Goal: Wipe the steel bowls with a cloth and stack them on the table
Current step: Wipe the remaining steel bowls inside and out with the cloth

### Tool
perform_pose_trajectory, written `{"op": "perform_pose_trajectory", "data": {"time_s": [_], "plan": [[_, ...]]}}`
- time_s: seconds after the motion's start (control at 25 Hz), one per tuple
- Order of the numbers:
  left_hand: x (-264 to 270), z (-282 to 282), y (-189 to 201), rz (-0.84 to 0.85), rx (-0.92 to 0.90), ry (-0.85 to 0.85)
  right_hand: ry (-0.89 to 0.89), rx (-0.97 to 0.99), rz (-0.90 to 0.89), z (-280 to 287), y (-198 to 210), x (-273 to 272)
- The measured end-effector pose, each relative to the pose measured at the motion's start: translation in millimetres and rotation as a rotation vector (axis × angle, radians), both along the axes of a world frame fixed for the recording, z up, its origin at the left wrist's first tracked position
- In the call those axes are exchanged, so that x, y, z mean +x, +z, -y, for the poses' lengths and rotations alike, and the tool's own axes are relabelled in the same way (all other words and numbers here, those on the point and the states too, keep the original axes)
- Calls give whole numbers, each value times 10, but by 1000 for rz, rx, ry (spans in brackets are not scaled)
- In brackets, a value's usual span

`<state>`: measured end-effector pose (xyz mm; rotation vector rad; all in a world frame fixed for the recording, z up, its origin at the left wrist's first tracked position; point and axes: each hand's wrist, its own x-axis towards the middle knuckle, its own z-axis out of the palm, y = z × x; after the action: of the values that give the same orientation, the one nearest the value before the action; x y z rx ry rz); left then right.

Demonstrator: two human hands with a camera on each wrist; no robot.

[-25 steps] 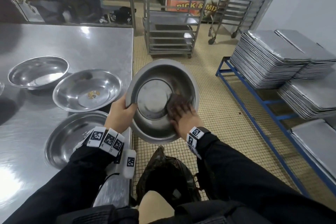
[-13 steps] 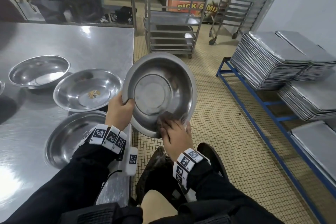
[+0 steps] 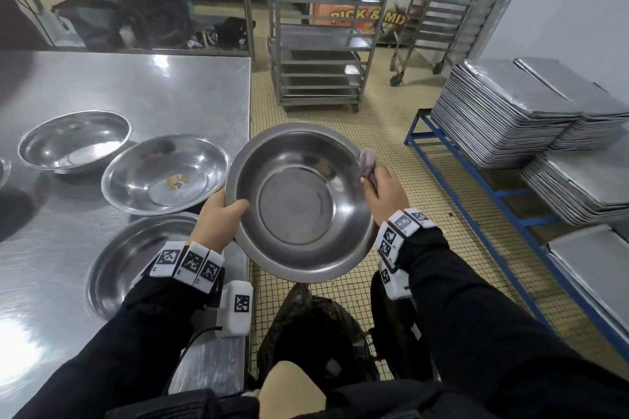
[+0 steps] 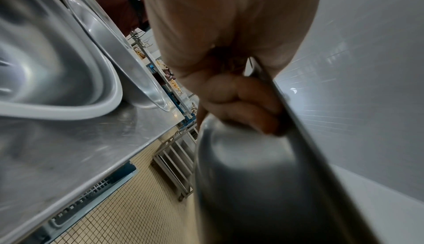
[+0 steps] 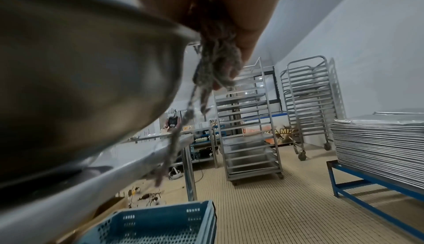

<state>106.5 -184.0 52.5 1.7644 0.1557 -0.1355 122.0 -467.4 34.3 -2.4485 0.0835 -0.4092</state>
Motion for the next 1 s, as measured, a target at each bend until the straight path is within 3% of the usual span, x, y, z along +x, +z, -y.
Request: {"op": "perform_pose_trajectory", "data": {"time_s": [0.16,0.36,0.64,0.8,0.92,1.0], "plan": [[37,-56,-29,-59,-96,44,49,150,-29,43,124,64],[41,-74,-119,-94,-167,85,-13,357,-144,-6,145,15],[14,103,-121,-77,-236,216,-282,581,-112,-270,2,-233],[29,15,-148,-13,-125,21,-260,560,-125,-164,147,-246],[40,-26,-92,-69,-490,-149,-146,505,-228,-10,341,-204],[-15,-9,-21,-94,-632,-201,-73,461,-284,-1,440,-193]]}}
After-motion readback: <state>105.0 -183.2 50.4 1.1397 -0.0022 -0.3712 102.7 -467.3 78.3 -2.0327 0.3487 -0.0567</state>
